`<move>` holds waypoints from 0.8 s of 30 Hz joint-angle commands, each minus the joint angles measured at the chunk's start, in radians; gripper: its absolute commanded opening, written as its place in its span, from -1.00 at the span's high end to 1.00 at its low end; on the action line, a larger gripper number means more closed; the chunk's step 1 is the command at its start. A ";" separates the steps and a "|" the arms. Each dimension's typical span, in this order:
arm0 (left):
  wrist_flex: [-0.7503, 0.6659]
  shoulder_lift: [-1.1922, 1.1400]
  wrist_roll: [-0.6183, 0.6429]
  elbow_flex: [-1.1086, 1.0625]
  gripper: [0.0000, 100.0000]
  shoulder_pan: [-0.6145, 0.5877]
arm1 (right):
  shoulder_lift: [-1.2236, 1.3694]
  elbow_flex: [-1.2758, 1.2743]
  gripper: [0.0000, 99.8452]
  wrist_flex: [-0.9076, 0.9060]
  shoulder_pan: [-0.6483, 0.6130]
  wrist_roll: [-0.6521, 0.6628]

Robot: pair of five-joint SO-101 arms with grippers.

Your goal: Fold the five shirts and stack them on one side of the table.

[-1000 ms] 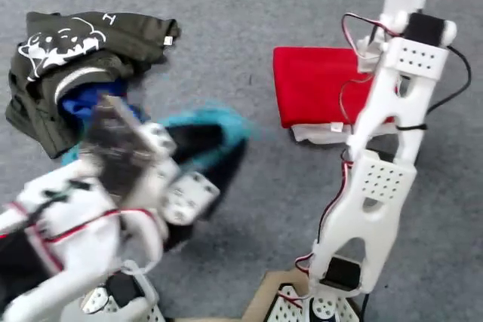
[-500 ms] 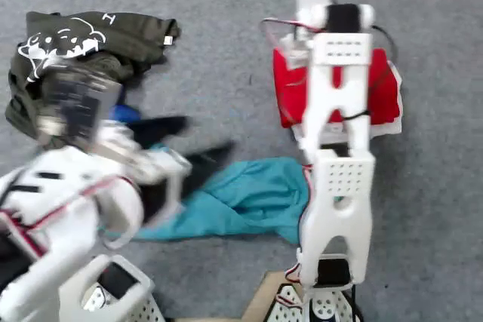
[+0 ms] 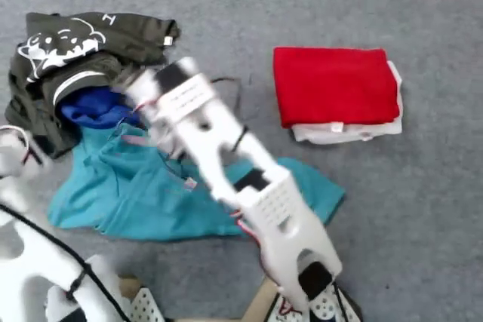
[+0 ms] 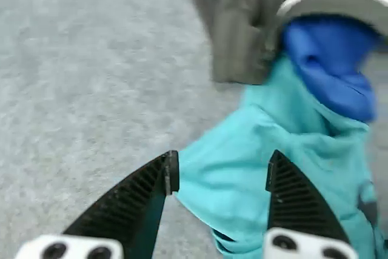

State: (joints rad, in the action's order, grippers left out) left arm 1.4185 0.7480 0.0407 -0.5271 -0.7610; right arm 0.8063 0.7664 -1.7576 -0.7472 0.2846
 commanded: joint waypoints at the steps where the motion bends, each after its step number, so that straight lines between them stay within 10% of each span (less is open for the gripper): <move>1: -0.052 -0.002 -0.012 -0.042 0.50 -0.071 | -0.061 -0.039 0.48 0.021 -0.071 -0.005; 6: -0.097 -0.002 -0.012 -0.119 0.50 -0.094 | -0.062 -0.131 0.97 0.078 -0.072 -0.005; 24: -0.110 -0.003 -0.011 -0.131 0.50 -0.081 | -0.407 -0.183 0.97 -0.009 0.193 0.002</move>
State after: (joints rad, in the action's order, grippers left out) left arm 1.3234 0.7434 0.0361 -0.6590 -0.8516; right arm 0.5501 0.6068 -1.7545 -0.6214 0.2846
